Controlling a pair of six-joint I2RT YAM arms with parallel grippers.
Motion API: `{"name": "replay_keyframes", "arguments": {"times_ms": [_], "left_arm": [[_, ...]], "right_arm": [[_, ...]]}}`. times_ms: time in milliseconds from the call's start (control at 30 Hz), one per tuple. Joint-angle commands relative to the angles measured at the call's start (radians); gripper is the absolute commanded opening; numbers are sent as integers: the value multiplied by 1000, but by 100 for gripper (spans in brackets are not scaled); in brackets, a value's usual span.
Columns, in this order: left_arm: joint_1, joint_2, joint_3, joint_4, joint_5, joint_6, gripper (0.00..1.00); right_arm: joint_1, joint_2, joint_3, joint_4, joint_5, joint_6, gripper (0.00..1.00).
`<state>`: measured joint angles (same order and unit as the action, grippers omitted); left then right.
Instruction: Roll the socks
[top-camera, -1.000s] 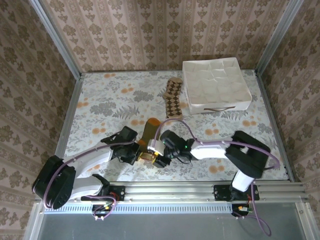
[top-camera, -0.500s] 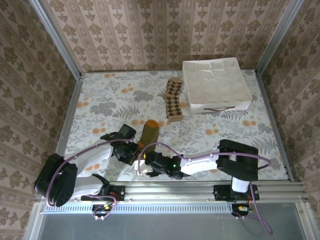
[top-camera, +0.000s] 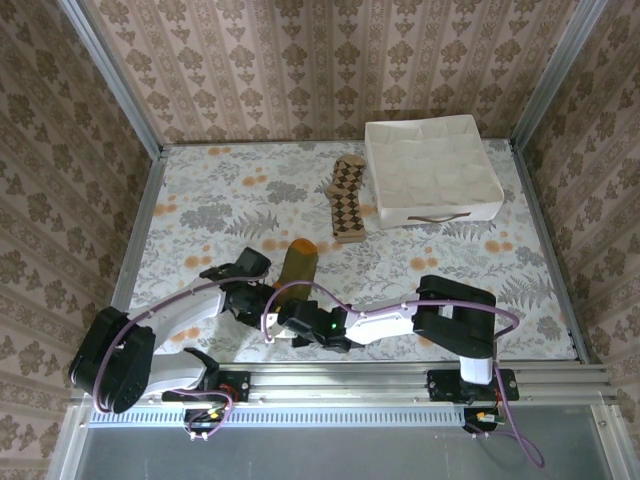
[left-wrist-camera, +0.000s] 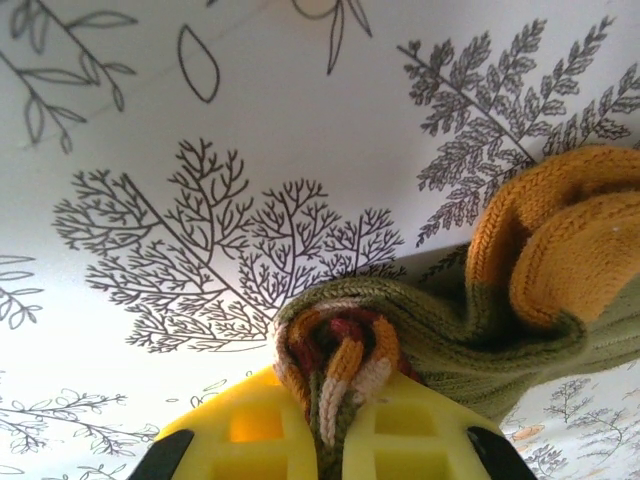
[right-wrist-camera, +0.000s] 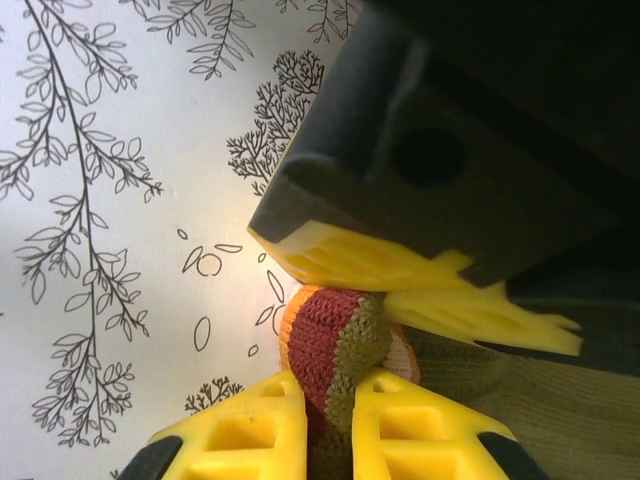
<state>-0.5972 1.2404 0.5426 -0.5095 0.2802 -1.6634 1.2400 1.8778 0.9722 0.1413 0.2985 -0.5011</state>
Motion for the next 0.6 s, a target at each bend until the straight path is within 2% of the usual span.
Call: {"name": "replay_keyframes", "arguments": {"times_ms": [0,67,267,333,400,567], "left_arm": [[5,-2,-50,-114,-42,26,6],[10,-29,-50,-94,-44,24,15],[35,-130,-28,-98,-61,45,55],[46,-161,-16,-112,-66,58,63],[56,-192,-16,-106,-68,70,66],[60,-260,-41,-83,-67,73,65]], "right_arm": [[-64,40,0,-152,-107,112,0],[-85,35,4,-179,-186,137,0],[-147,42,14,-229,-372,222,0],[-165,48,19,-242,-419,240,0],[-185,53,21,-252,-471,255,0],[-242,73,41,-288,-589,293,0]]}}
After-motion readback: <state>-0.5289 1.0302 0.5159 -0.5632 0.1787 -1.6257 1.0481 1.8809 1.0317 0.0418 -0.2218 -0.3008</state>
